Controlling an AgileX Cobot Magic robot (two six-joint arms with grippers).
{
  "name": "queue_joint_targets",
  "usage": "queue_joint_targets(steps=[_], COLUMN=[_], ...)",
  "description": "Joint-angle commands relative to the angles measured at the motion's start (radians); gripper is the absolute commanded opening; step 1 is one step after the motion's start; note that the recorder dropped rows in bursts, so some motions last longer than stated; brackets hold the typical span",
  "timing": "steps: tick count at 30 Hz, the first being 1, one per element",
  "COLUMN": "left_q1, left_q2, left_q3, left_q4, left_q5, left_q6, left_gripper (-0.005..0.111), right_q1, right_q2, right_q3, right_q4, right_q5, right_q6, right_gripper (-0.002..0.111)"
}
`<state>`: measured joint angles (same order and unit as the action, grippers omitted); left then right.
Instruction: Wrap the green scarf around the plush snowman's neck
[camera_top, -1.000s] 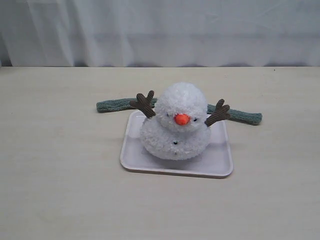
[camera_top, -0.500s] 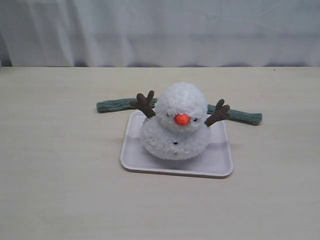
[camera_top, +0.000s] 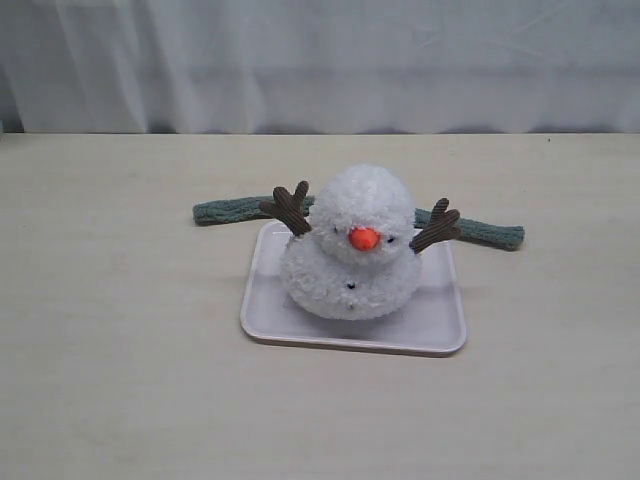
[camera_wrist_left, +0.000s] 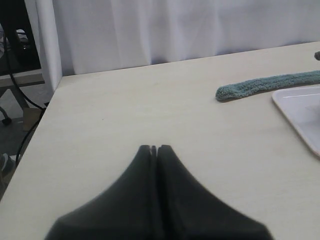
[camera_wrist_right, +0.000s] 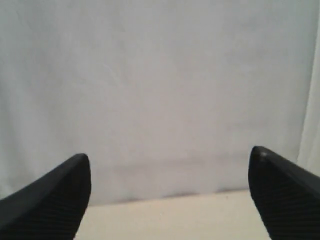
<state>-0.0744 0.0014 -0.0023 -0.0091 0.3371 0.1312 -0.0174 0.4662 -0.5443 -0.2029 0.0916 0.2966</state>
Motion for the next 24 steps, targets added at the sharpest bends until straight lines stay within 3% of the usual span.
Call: queue_joint_targets(steps=[1, 9, 16, 24], left_q1=[-0.008, -0.008, -0.008, -0.008], left_q2=[-0.001, -0.001, -0.001, -0.001], left_q3=[0.002, 0.002, 0.002, 0.002], left_q4=[-0.001, -0.001, -0.001, -0.001], left_q5=[-0.014, -0.014, -0.014, -0.014], left_q6=[-0.004, -0.004, -0.004, -0.004], left_gripper=[0.000, 0.000, 0.000, 0.000], right_q1=[-0.003, -0.003, -0.003, -0.003], right_q2=[0.251, 0.641, 1.001, 1.312], right_q3=[-0.161, -0.284, -0.383, -0.504], right_q4=[-0.015, 0.117, 0.082, 0.082], right_q5=[0.304, 0.394, 0.392, 0.164], right_q6=[-0.056, -0.397, -0.619, -0.724], right_gripper=[0.077, 0.075, 0.075, 0.075])
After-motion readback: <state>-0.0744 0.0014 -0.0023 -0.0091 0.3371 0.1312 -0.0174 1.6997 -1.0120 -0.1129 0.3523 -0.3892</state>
